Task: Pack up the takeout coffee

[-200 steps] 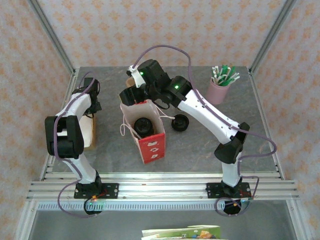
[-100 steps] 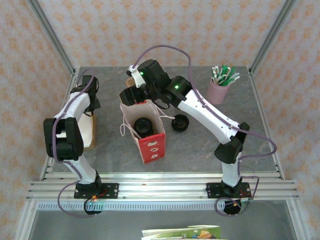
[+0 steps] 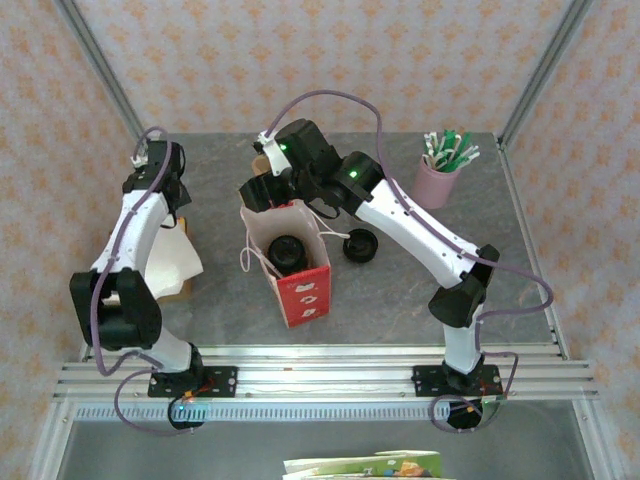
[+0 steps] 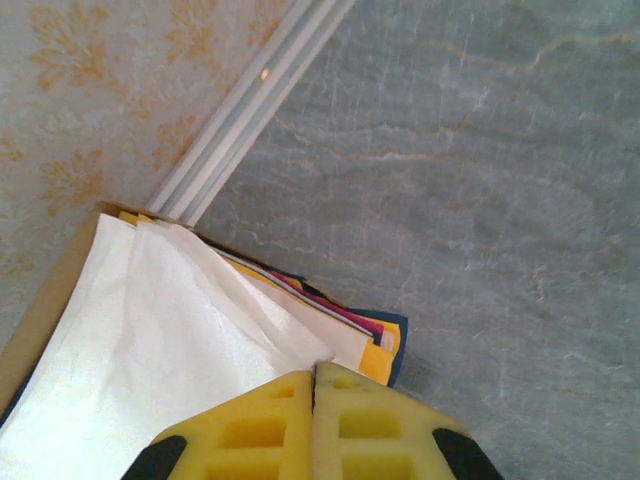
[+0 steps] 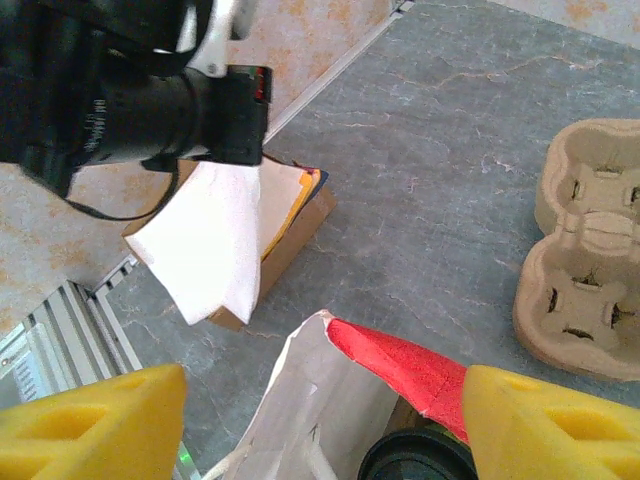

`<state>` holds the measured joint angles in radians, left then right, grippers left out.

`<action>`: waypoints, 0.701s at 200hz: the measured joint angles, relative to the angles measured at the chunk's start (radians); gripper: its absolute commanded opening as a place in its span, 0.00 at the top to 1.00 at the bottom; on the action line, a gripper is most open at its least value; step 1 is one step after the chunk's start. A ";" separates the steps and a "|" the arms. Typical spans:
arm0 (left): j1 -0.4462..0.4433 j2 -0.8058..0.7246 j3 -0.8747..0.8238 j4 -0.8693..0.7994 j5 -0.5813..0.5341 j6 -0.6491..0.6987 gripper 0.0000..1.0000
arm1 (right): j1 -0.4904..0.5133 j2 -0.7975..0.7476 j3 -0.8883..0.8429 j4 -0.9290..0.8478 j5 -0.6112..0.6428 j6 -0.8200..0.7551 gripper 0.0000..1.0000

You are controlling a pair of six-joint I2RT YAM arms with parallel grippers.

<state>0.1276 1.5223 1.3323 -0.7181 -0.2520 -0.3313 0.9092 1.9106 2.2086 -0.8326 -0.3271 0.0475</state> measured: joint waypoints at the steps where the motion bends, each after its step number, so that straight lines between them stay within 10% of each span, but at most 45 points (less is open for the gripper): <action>1: 0.000 -0.004 0.000 0.000 0.000 -0.002 1.00 | 0.000 0.000 0.000 0.000 0.002 0.001 0.27; 140: -0.002 -0.285 0.047 -0.048 -0.014 -0.064 1.00 | 0.000 -0.010 -0.006 0.195 -0.027 -0.082 0.24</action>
<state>0.1261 1.2369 1.3796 -0.7658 -0.2661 -0.3958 0.9092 1.9011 2.2024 -0.6380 -0.3542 -0.0341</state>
